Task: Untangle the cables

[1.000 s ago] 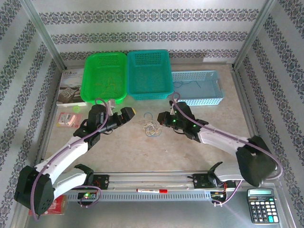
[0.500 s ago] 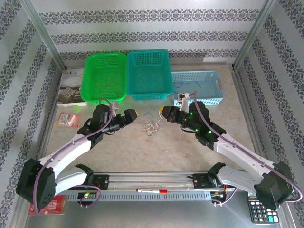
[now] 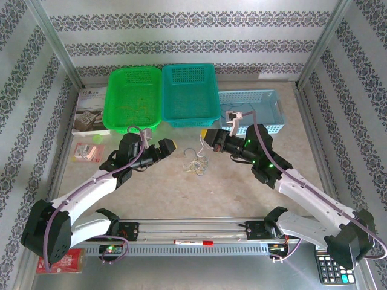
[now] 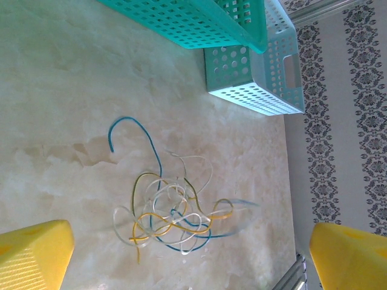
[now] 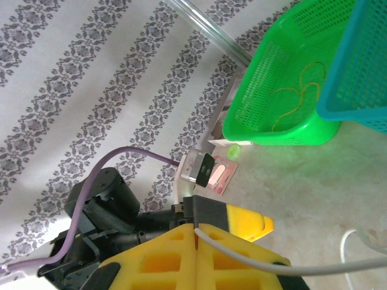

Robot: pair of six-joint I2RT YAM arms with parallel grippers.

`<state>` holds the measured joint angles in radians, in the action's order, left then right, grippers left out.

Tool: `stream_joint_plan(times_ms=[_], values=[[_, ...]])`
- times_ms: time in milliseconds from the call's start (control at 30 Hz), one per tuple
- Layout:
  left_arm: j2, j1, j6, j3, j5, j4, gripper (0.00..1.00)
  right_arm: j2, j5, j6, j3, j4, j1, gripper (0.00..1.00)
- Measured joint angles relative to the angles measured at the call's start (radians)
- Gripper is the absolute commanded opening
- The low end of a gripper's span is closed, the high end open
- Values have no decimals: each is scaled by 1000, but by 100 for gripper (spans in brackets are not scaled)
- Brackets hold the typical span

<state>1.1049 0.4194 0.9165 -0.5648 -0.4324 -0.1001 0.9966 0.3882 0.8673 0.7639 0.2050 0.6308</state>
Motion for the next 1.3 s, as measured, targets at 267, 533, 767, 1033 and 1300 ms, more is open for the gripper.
stream_joint_plan(times_ms=[267,533,767,1033,1300], values=[[-14,0,-22,-88,0,23,100,0,-6,-56,-33,-4,0,0],[-98,0,-30,-213,0,32,100,-1,-28,-60,-81,-13,0,0],[-115,0,-29,-219,-4,32,100,-5,-32,-58,-81,-13,0,0],[-91,0,-7,-114,-16,-7,100,-16,-31,-36,-81,-3,0,0],[-2,17,39,-50,-54,-119,87,-3,-24,-5,-66,25,2,0]])
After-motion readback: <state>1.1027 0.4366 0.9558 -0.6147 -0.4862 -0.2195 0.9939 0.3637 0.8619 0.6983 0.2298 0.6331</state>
